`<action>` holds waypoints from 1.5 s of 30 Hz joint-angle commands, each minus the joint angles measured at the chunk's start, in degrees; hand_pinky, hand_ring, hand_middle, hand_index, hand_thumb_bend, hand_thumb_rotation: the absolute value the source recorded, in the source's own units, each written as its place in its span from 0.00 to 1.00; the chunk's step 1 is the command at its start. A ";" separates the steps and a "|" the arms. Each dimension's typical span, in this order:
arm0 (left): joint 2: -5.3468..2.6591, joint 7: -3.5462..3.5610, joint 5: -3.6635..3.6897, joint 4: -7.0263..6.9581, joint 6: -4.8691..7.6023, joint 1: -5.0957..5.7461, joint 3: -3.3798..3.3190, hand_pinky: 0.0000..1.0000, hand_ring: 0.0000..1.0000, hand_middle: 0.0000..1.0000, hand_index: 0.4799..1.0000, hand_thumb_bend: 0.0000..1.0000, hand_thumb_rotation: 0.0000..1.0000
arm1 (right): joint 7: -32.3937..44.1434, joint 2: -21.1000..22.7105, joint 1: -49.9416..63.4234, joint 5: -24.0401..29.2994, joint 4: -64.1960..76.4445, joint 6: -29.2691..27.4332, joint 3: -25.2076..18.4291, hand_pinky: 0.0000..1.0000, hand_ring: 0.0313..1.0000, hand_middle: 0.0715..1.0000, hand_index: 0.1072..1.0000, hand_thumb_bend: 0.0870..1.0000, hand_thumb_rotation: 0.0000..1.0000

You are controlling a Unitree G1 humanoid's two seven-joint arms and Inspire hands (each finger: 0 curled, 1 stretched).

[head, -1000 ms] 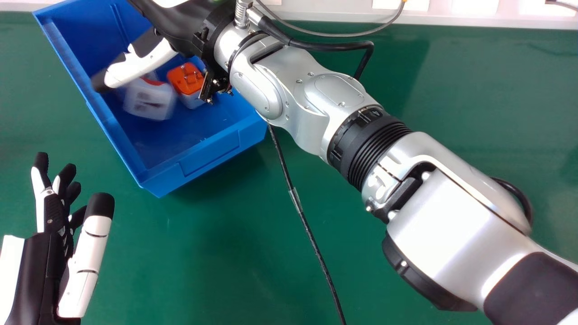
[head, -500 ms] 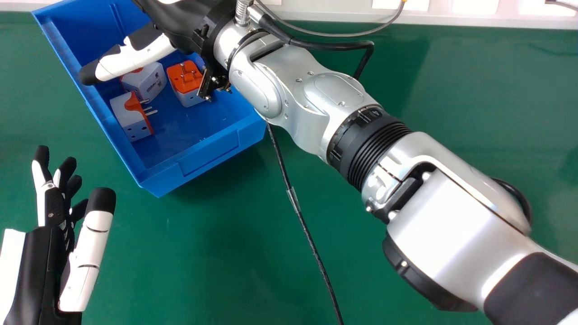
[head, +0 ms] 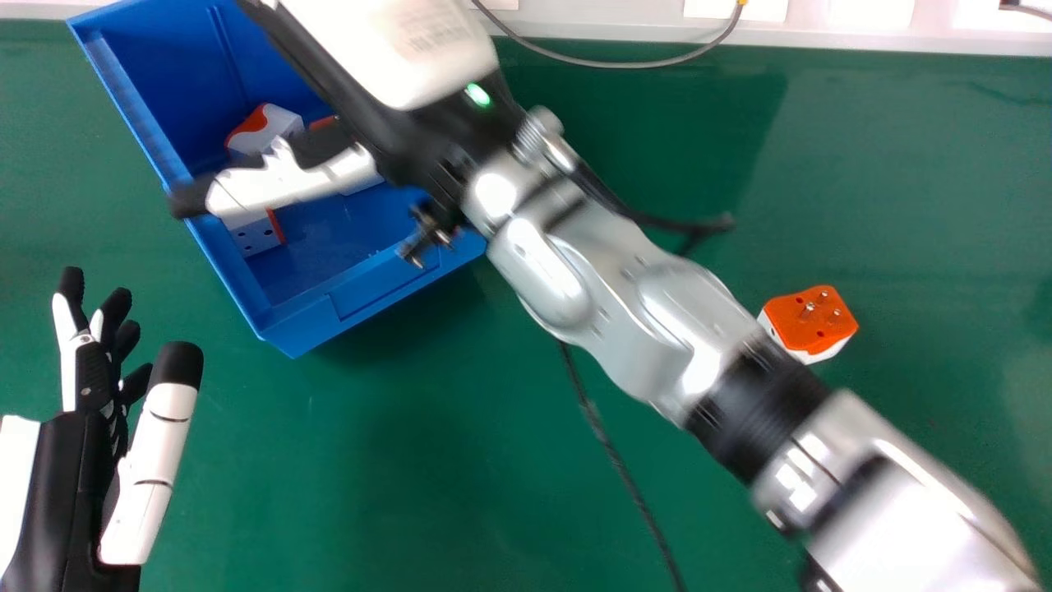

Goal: Pick all objects and put in blue box

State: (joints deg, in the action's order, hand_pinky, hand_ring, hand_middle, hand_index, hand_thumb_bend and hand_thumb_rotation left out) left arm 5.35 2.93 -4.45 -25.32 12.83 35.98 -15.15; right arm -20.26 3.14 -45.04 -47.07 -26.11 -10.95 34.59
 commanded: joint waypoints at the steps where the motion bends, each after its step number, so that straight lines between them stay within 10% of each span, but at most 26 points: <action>1: 0.64 0.03 0.34 -0.18 0.43 -0.07 -0.82 0.92 0.97 0.99 1.00 0.65 0.96 | 0.65 2.66 6.24 -0.82 9.57 0.50 -1.16 1.00 1.00 1.00 1.00 0.51 0.78; 20: 0.91 -0.13 -0.37 0.02 -0.28 0.43 -2.22 0.91 0.97 0.99 1.00 0.62 0.96 | -0.86 14.95 43.33 -2.44 31.06 8.11 -18.53 0.89 1.00 1.00 1.00 0.44 0.72; 45: 1.18 0.39 0.49 -0.48 -0.40 1.22 -3.18 0.91 0.97 0.99 1.00 0.68 0.96 | -8.35 13.26 33.74 -2.07 -0.17 23.87 -19.97 0.87 0.97 1.00 1.00 0.50 0.77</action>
State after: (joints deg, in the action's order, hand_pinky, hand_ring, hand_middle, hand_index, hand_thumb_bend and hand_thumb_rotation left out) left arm 5.98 3.32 -4.42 -24.81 11.78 36.96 -17.46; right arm -28.55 15.94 -9.48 -49.75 -25.97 13.15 14.41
